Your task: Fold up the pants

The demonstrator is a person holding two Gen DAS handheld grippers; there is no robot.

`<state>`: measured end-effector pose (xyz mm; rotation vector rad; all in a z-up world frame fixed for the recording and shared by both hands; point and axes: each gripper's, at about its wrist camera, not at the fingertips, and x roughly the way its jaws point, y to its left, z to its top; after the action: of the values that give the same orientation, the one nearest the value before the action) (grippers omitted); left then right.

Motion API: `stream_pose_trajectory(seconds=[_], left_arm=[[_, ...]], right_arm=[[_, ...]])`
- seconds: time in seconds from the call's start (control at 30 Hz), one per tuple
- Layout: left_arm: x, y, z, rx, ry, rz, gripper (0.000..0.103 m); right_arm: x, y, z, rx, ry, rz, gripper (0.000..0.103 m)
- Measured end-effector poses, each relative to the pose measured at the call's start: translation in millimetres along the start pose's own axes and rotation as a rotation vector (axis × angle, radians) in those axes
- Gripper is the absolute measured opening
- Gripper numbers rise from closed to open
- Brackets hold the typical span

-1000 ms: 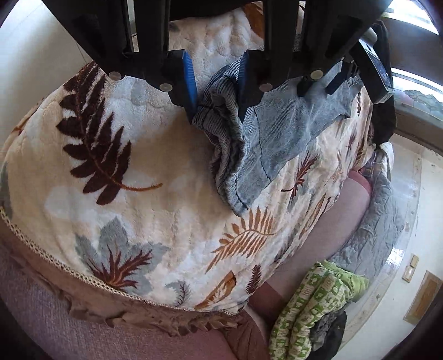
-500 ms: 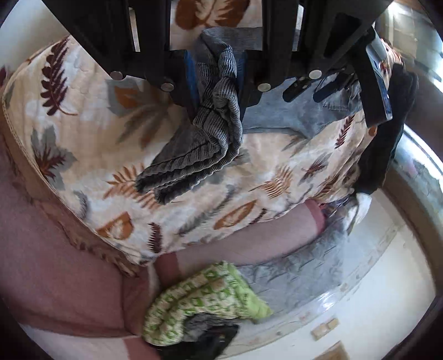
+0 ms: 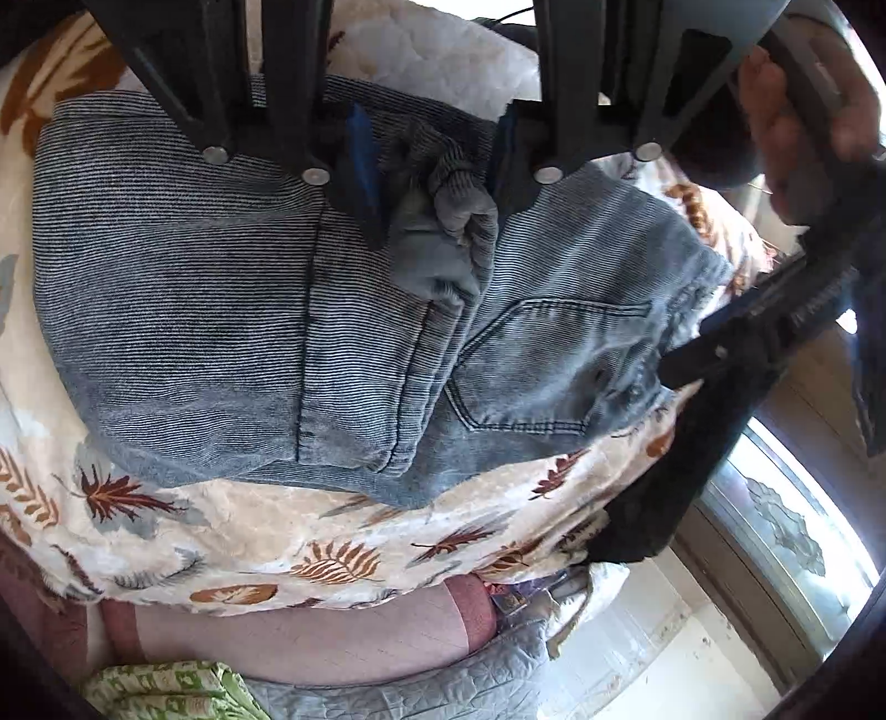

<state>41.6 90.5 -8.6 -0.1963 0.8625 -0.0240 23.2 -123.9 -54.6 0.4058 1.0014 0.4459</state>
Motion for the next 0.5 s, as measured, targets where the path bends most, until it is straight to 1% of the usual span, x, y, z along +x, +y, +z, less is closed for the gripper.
stream_pose_trajectory(seconds=[0.03, 0.13, 0.2, 0.27, 0.3, 0.33, 0.37, 0.4, 0.43, 0.47, 0.5], left_arm=[[-3, -6, 1, 0.006, -0.004, -0.018, 0.083], [-14, -34, 6, 0.034, -0.015, -0.090, 0.083], [-20, -57, 9, 0.055, -0.028, -0.162, 0.083], [-17, -80, 8, 0.081, -0.015, -0.204, 0.083], [-10, -92, 4, 0.100, 0.010, -0.223, 0.083], [0, -101, -2, 0.118, 0.046, -0.237, 0.083], [18, -110, -11, 0.148, 0.105, -0.222, 0.083], [42, -118, -24, 0.192, 0.197, -0.158, 0.083], [68, -121, -38, 0.223, 0.308, -0.079, 0.082], [77, -120, -48, 0.239, 0.314, -0.058, 0.082], [66, -122, -50, 0.254, 0.239, -0.059, 0.082]], right_arm=[[-10, -4, 0, 0.025, -0.006, 0.043, 0.061], [-46, -29, -2, 0.114, -0.063, 0.107, 0.063], [-66, -57, -2, 0.219, -0.113, 0.162, 0.065], [-71, -89, -4, 0.339, -0.136, 0.193, 0.069], [-64, -107, -7, 0.406, -0.111, 0.201, 0.069], [-50, -124, -12, 0.472, -0.045, 0.207, 0.070], [-36, -138, -17, 0.533, 0.030, 0.227, 0.069], [-36, -147, -19, 0.560, 0.017, 0.281, 0.069], [-40, -150, -17, 0.568, 0.021, 0.302, 0.069], [-45, -150, -11, 0.562, 0.034, 0.312, 0.069], [-52, -149, -3, 0.543, 0.023, 0.326, 0.069]])
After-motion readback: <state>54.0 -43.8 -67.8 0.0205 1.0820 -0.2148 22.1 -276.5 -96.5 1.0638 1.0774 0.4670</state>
